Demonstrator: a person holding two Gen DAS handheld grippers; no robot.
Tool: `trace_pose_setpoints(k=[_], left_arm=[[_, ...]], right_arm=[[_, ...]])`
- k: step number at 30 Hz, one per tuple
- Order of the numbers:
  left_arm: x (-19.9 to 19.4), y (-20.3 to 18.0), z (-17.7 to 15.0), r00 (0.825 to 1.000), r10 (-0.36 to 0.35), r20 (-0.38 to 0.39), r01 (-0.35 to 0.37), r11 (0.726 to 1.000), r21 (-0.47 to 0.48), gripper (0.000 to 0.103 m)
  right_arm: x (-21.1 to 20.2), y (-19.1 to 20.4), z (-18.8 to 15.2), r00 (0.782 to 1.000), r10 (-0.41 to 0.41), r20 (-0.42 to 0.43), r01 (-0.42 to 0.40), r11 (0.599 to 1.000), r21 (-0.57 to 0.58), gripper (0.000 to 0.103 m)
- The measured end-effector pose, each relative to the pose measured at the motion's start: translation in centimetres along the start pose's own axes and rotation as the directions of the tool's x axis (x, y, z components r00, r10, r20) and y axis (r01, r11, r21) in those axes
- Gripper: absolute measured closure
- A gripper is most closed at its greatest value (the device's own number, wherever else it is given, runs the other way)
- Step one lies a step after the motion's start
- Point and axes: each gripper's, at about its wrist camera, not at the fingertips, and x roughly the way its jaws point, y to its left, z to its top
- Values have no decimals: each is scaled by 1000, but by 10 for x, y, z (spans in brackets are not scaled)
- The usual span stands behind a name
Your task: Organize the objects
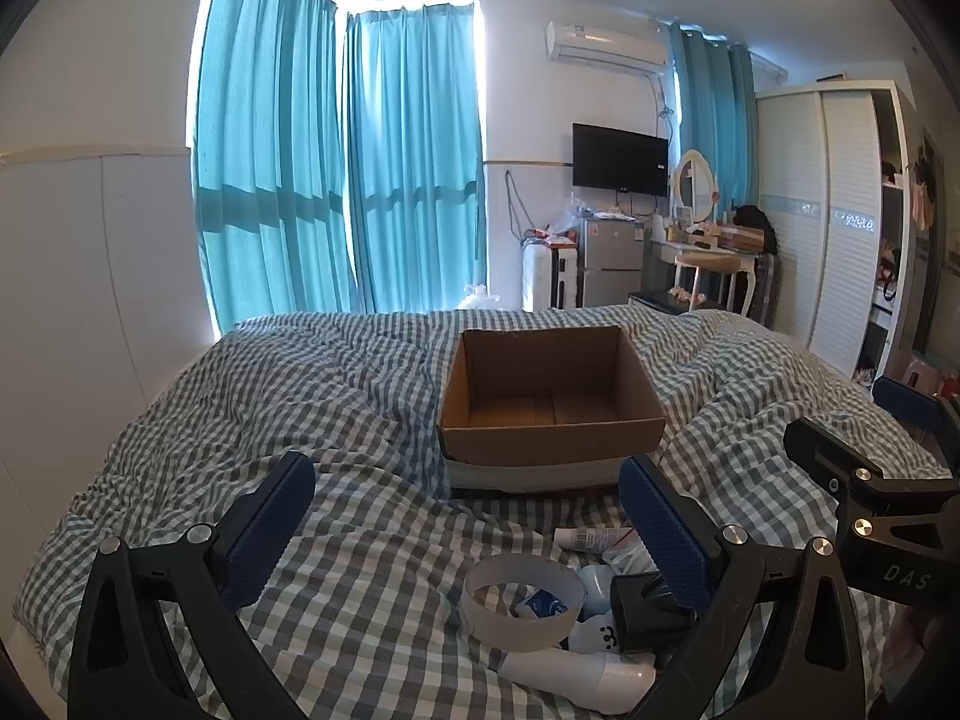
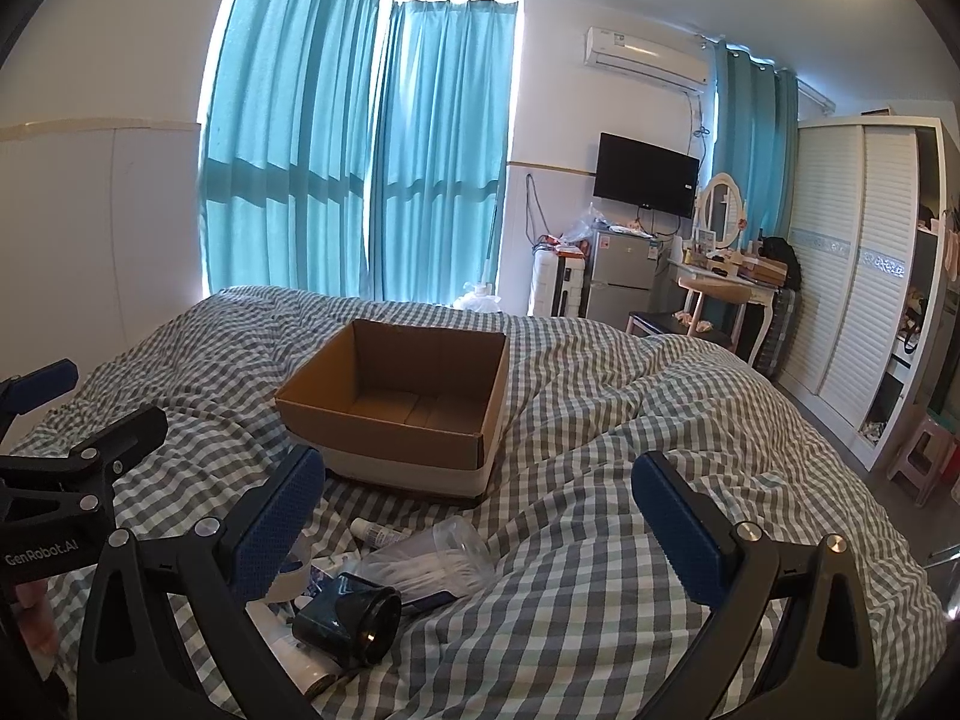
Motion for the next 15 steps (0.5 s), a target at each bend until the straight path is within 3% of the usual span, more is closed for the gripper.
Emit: trace_pose_setpoints(k=[15], left_arm=[[1,-2,1,1000,2,-15,-2,1000,10,0]], right_arm=[[1,1,-1,1000,-1,-12,1,1000,-4,0]])
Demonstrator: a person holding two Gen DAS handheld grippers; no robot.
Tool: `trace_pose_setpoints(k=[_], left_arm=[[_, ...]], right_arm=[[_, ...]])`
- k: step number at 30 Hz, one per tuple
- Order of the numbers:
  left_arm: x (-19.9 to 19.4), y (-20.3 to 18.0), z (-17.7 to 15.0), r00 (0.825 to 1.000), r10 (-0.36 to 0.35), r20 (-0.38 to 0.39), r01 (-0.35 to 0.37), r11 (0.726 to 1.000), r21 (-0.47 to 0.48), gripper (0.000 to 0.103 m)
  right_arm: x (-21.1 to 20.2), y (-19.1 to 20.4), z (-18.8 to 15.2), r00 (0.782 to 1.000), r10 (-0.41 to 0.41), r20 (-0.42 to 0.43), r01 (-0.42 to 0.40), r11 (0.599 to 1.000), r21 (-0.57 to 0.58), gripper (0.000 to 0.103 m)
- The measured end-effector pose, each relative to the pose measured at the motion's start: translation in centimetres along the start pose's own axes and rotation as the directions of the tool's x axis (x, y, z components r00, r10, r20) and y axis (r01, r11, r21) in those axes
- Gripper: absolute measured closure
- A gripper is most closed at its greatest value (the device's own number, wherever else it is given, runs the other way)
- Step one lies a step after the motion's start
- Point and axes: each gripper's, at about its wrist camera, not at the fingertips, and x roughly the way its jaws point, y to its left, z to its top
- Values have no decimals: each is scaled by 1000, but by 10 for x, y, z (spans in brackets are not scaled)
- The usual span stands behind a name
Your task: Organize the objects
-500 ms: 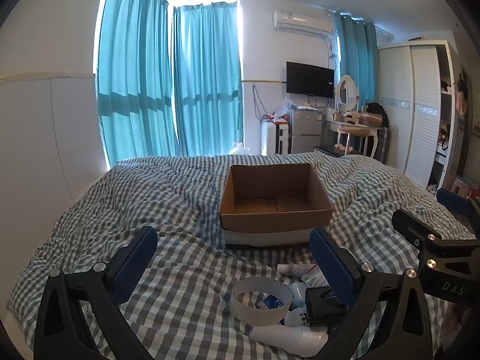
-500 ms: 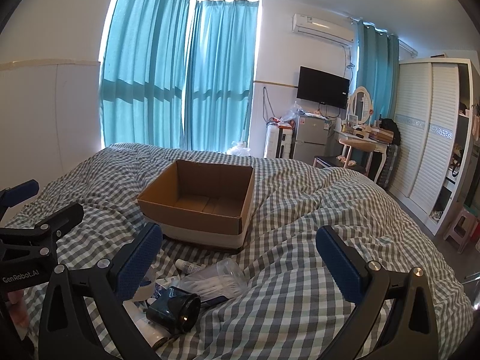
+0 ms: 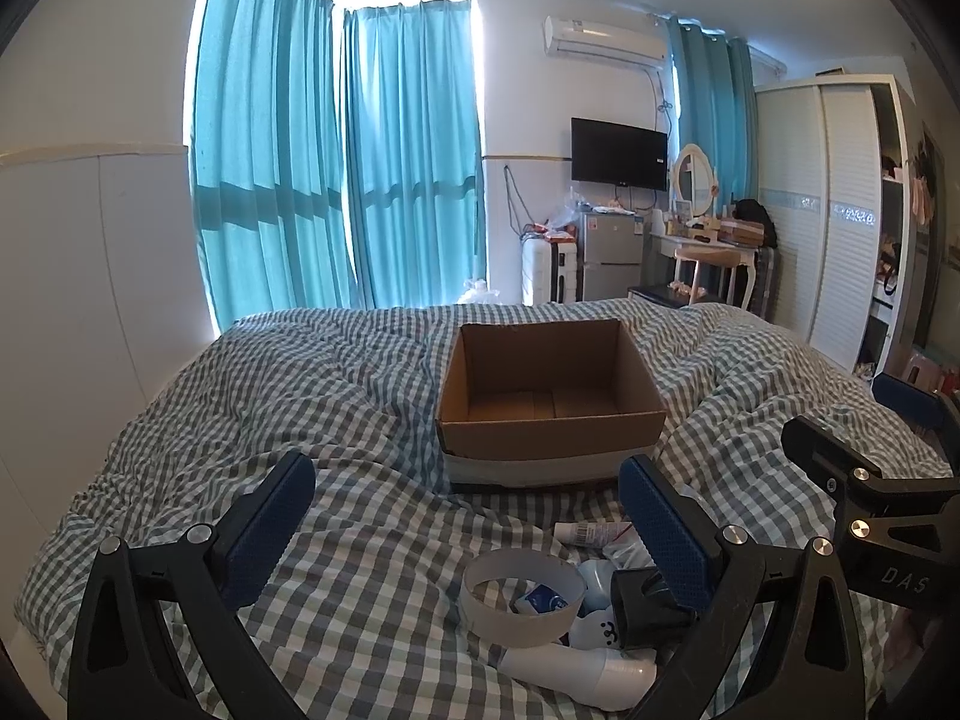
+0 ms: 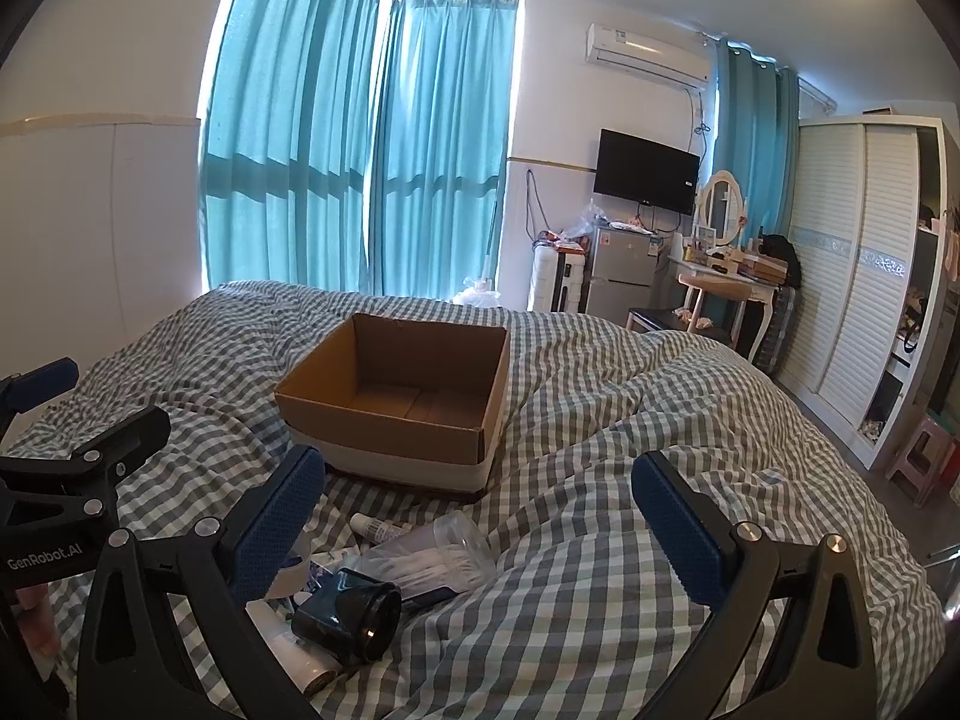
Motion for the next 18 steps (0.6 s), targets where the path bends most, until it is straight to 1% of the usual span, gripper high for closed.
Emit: trace_pose_setpoints(k=[18], left_arm=[[1,0,1,1000,-1,-7,1,1000,-3,0]], right_arm=[[0,0,2,1000,-1,-12,1,1000,0,0]])
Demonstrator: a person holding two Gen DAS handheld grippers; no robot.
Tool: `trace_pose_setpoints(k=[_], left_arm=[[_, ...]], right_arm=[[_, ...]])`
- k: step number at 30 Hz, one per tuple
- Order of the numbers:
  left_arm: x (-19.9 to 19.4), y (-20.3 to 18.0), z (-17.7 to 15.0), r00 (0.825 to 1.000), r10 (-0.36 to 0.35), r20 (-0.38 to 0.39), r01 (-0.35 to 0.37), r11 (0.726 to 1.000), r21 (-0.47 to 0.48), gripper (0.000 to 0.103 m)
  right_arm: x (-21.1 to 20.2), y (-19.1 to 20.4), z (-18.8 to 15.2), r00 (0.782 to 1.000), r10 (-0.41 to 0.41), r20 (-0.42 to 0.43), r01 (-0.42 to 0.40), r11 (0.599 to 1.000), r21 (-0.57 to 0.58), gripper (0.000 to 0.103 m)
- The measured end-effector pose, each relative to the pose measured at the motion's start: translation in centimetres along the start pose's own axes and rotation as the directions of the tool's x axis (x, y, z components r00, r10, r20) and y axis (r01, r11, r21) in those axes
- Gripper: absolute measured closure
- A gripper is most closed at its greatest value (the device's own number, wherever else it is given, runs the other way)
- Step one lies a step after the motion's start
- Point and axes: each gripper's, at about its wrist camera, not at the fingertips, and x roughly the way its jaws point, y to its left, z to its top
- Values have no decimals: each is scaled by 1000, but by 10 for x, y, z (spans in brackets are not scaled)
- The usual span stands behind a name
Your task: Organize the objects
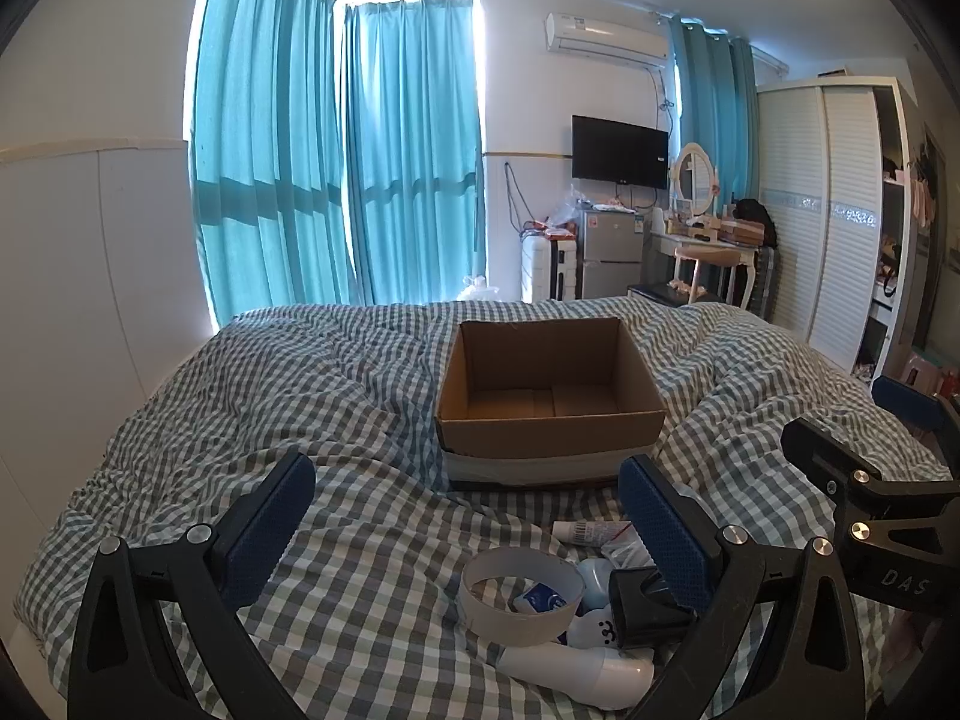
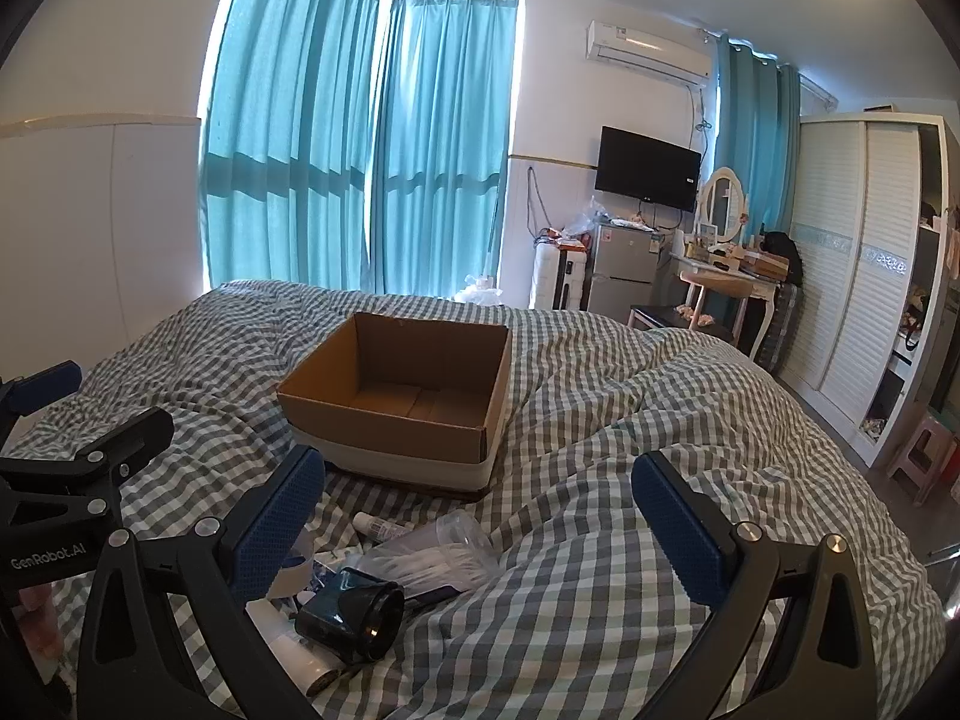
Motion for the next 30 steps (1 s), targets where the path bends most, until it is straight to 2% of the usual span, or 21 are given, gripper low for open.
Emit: trace_pose_setpoints(k=[30], left_arm=[[-1,-2,-3,999,-18,-33,18,1000,-8,0]], right_arm=[[-7,4,-2,1000,0,-15,0,1000,-23,0]])
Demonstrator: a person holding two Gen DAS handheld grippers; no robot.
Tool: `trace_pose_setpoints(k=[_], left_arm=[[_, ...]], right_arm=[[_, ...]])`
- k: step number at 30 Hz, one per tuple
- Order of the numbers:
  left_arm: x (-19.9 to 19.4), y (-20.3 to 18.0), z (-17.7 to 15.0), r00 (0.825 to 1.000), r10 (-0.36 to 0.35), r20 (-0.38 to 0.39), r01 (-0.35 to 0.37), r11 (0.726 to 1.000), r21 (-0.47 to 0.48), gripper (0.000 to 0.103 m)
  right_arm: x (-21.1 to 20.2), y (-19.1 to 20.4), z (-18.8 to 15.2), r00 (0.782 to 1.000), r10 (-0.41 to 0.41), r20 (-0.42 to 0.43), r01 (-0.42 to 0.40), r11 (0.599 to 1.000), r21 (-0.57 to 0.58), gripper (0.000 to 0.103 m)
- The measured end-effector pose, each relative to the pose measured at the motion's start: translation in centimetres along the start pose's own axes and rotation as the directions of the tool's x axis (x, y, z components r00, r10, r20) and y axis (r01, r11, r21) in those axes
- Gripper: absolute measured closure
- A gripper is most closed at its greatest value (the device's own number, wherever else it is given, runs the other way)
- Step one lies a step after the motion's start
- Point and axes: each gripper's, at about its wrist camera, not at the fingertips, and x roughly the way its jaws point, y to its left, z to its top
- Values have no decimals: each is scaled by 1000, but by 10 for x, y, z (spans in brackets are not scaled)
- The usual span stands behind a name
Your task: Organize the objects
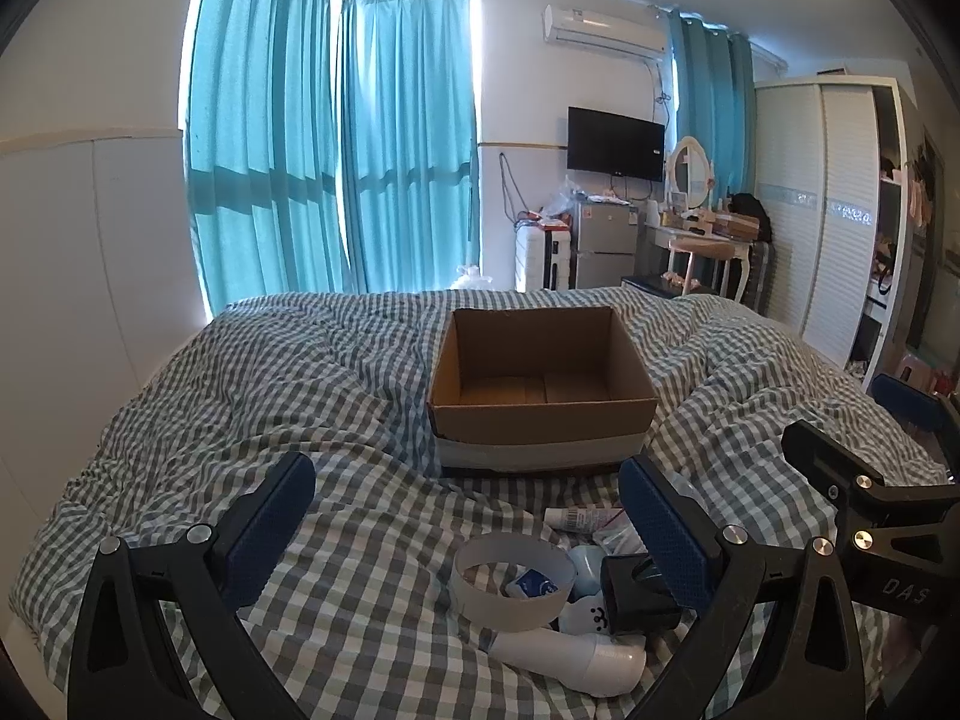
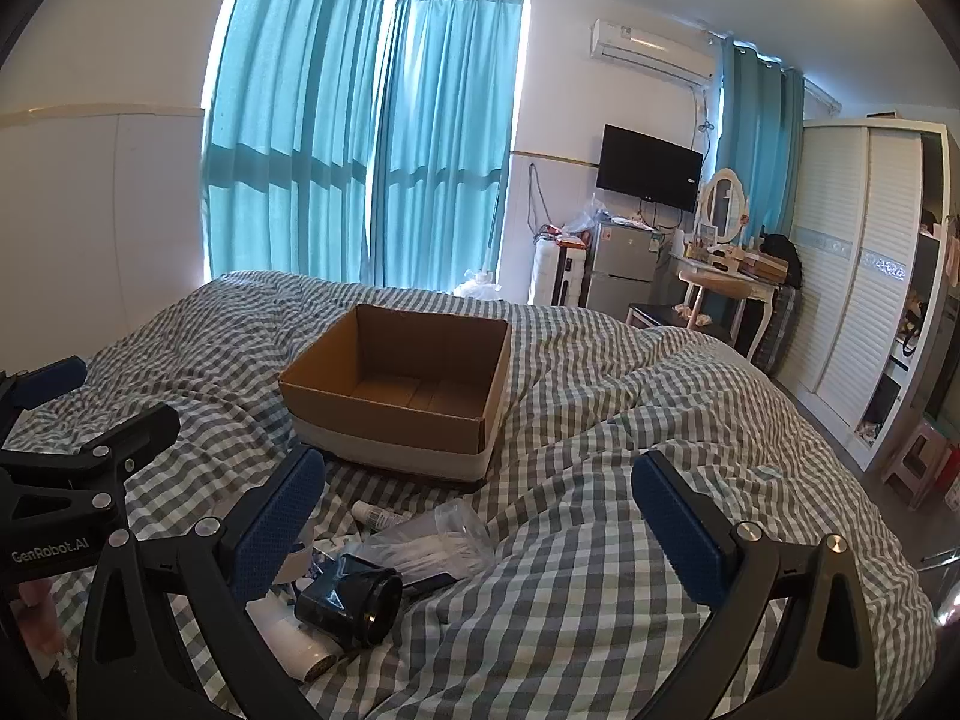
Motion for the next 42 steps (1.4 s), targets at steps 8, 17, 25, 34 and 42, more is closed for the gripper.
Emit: trace_pose_setpoints(k=[8,17,25,34,42], left_arm=[[14,2,-11,999,-13,-49,12,1000,-9,0],[42,4,-35,985,-53,-162,51,999,-14,0],[73,-12,-59,948,-96,-302,117,992,53,0],[118,-11,-70,910,-80,-407,93,996,11,0],[126,-24,-76,887,-110,-448,153,986,62,19]], right_arm=[[6,-4,-9,1000,-2,-31,2,1000,3,0],[35,-1,-32,990,36,-135,-37,999,-10,0],[47,-2,-43,982,28,-186,-30,999,-11,0],[56,1,-49,976,27,-218,-33,999,-23,0],[57,5,-50,973,22,-230,-30,999,-32,0]])
